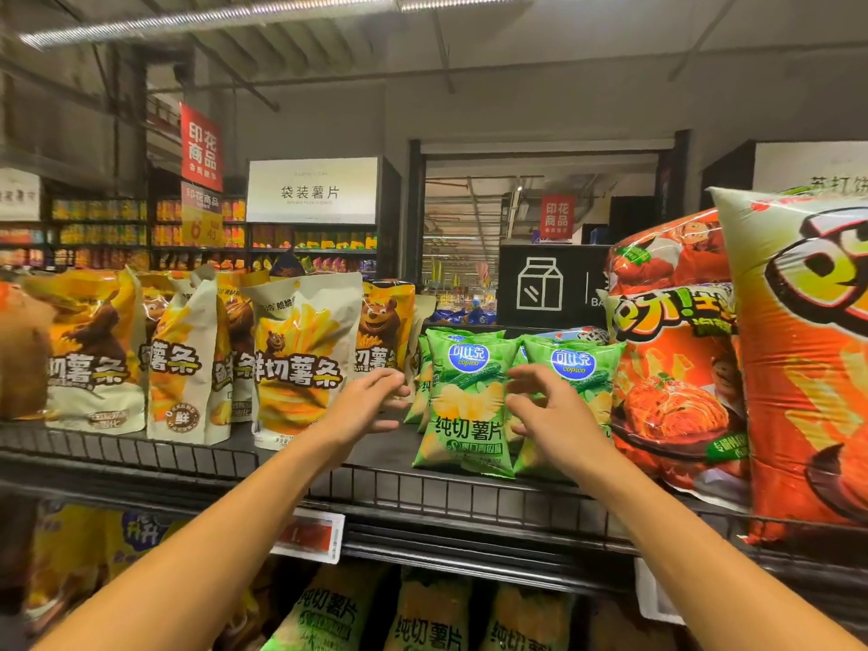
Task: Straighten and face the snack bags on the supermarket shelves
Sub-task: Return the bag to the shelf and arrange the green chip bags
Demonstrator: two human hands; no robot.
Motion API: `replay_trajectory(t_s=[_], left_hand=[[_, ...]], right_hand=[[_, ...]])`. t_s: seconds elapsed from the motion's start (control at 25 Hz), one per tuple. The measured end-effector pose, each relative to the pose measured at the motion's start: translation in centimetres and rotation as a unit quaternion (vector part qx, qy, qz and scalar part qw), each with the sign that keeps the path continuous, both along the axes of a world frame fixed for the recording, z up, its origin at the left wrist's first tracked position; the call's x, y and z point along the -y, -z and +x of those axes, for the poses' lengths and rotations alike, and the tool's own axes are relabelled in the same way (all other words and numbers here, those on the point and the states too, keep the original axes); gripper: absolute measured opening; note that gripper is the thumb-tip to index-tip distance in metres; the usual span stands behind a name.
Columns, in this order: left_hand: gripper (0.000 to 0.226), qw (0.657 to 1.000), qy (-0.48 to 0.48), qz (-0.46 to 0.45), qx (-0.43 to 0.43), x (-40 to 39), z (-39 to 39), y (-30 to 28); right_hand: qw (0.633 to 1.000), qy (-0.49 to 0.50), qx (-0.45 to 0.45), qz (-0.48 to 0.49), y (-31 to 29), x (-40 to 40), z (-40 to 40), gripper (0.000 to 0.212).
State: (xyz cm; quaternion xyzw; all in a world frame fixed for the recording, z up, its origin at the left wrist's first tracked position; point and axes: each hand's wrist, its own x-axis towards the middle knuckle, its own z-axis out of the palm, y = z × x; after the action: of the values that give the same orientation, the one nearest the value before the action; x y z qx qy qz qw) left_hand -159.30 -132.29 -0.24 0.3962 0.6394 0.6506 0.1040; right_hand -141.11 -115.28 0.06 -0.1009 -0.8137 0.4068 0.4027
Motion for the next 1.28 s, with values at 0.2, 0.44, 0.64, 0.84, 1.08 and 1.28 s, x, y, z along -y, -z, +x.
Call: replay_trajectory(t_s=[0.2,0.44,0.64,0.84,1.08,1.28], left_hand=[[0.018,0.998,-0.017,-0.063,-0.008,-0.7,-2.2,-2.0],[0.044,0.989,0.008,-0.120,-0.083,-4.7,-6.4,-4.9],[0.067,0.979,0.089,-0.162,-0.081,-8.9,-9.1,-5.5],[0.043,0.973,0.103,-0.185,-0.089,-11.1,-10.1,-5.6],[0.039,0.990,0.055,-0.105,-0.071,-11.7,-10.2,-5.5],[0.063,0.987,-0.102,0.053,-0.113,-10.7,-11.0,-6.5]], right_hand=[[0.996,0.016,0.014,0.084,-4.5,-1.6,-1.7,0.030],[0.986,0.079,0.041,0.144,-7.9,-3.2,-6.9,0.021],[0.975,0.146,0.026,0.166,-10.2,-5.3,-8.7,0.017],[0.969,0.156,0.120,0.149,-11.0,-6.5,-9.2,0.014],[0.966,0.127,0.159,0.159,-10.9,-7.5,-10.5,0.033],[0.981,0.115,0.095,0.126,-10.7,-7.8,-11.3,0.058]])
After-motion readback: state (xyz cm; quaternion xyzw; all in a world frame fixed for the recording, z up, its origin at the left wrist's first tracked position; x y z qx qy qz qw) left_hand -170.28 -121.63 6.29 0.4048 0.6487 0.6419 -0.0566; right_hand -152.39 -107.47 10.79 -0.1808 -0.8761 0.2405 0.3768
